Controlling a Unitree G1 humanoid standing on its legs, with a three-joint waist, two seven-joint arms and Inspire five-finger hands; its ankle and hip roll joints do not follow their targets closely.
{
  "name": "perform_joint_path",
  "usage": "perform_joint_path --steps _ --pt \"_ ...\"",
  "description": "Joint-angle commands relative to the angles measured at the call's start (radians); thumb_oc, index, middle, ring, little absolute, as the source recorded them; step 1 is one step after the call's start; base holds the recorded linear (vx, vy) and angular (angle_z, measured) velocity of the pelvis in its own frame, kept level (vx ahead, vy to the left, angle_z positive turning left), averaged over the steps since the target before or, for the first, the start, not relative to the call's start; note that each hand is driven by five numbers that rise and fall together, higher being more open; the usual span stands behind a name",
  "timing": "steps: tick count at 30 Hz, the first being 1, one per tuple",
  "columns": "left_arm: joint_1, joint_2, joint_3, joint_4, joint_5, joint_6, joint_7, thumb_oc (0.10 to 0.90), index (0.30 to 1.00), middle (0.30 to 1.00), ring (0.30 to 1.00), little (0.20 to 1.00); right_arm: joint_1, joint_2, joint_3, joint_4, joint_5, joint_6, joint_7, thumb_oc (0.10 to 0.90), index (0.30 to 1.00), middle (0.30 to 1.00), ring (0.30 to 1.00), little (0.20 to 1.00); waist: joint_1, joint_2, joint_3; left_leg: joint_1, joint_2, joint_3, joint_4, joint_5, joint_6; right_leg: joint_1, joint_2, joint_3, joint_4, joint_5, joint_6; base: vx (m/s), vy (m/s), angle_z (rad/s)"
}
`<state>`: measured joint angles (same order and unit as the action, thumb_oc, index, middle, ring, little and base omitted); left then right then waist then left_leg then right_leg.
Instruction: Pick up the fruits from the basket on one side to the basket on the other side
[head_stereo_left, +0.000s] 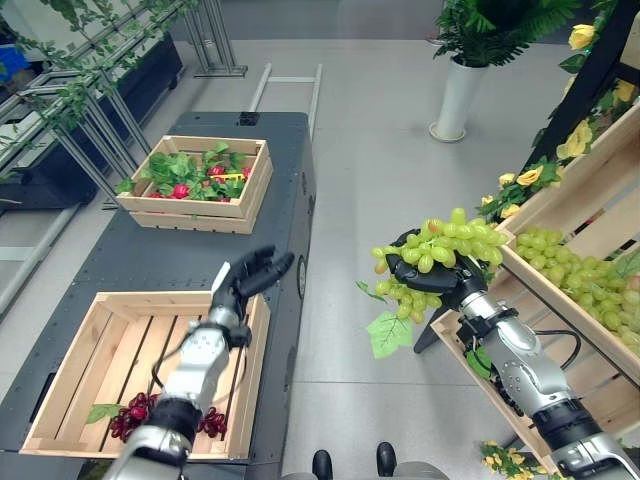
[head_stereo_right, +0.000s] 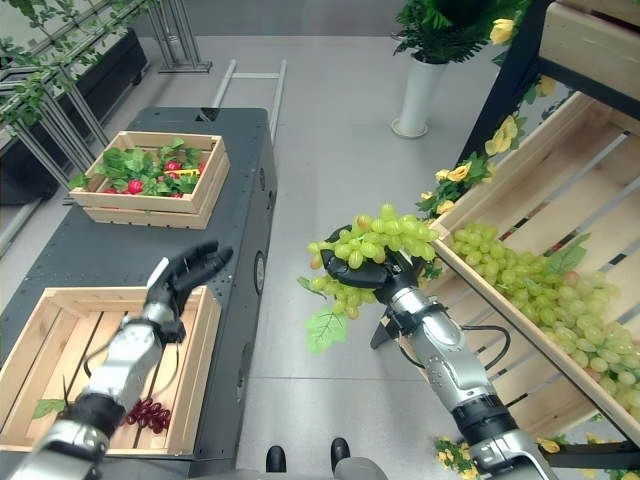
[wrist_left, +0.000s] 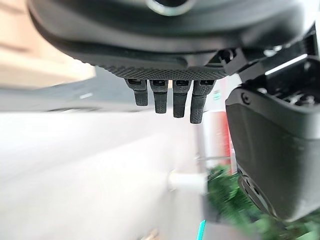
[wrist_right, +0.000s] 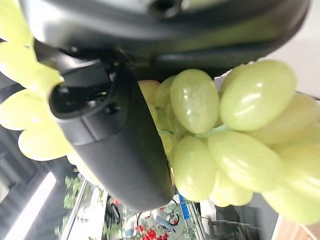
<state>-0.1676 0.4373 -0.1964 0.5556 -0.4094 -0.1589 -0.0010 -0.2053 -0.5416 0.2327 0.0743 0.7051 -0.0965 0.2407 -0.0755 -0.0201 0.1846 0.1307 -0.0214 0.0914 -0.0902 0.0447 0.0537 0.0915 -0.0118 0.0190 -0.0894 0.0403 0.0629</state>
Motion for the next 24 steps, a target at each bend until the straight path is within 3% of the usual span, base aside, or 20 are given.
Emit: perform_joint_path --steps 1,5,6,10,17,24 --pt "-0.086 -0.003 0.0 -0.025 0.025 -0.111 -0.003 0.8 0.9 0.9 0.9 0.9 -0.063 -0.022 -0.138 -0.14 0.002 -0.067 0.061 0.4 0.3 0.3 0.3 0.3 -0.007 -0.016 -0.11 0.004 -0.016 -0.006 0.003 -0.108 -0.029 0.017 0.033 -0.02 0.002 -0.033 -0.01 0.04 0.032 -0.24" --pt "-0.039 -0.041 -0.006 -0.015 0.04 -0.102 -0.001 0.8 0.9 0.9 0.9 0.9 -0.047 -0.058 -0.186 -0.201 0.018 -0.036 0.069 0.4 0.3 0.3 0.3 0.3 -0.017 -0.023 -0.108 0.005 -0.012 0.014 0.003 -0.111 -0.029 0.01 0.038 -0.006 0.002 -0.025 -0.006 0.03 0.033 -0.17" --pt "-0.005 -0.063 -0.016 0.001 0.041 -0.087 -0.014 0.8 0.9 0.9 0.9 0.9 -0.028 -0.085 -0.233 -0.26 0.077 0.016 0.098 0.4 0.3 0.3 0.3 0.3 -0.031 -0.028 -0.108 0.004 -0.009 0.033 0.003 -0.114 -0.03 0.003 0.042 0.007 0.002 -0.017 -0.002 0.04 0.048 -0.19" --pt "0.029 -0.075 -0.045 0.027 0.076 -0.095 -0.023 0.8 0.9 0.9 0.9 0.9 0.004 -0.108 -0.289 -0.303 0.099 0.047 0.117 0.4 0.3 0.3 0.3 0.3 -0.047 -0.032 -0.112 0.004 -0.006 0.054 0.003 -0.117 -0.031 -0.005 0.044 0.019 0.002 -0.009 0.004 0.04 0.035 -0.14" --pt "0.035 -0.076 -0.119 0.053 0.092 -0.064 -0.014 0.8 0.9 0.9 0.9 0.9 0.005 -0.188 -0.359 -0.298 0.055 -0.005 0.054 0.4 0.3 0.3 0.3 0.3 -0.073 -0.041 -0.112 -0.003 -0.002 0.082 0.003 -0.118 -0.031 -0.022 0.045 0.042 0.002 0.007 0.015 0.0 0.007 -0.15" --pt "0.039 -0.057 -0.164 0.087 0.075 -0.072 -0.008 0.8 0.9 0.9 0.9 0.9 -0.079 -0.31 -0.412 -0.111 0.059 -0.001 -0.032 0.4 0.3 0.3 0.3 0.3 -0.091 -0.061 -0.114 0.004 0.003 0.094 0.003 -0.124 -0.03 -0.021 0.051 0.061 0.002 0.014 0.02 0.0 0.008 -0.13"
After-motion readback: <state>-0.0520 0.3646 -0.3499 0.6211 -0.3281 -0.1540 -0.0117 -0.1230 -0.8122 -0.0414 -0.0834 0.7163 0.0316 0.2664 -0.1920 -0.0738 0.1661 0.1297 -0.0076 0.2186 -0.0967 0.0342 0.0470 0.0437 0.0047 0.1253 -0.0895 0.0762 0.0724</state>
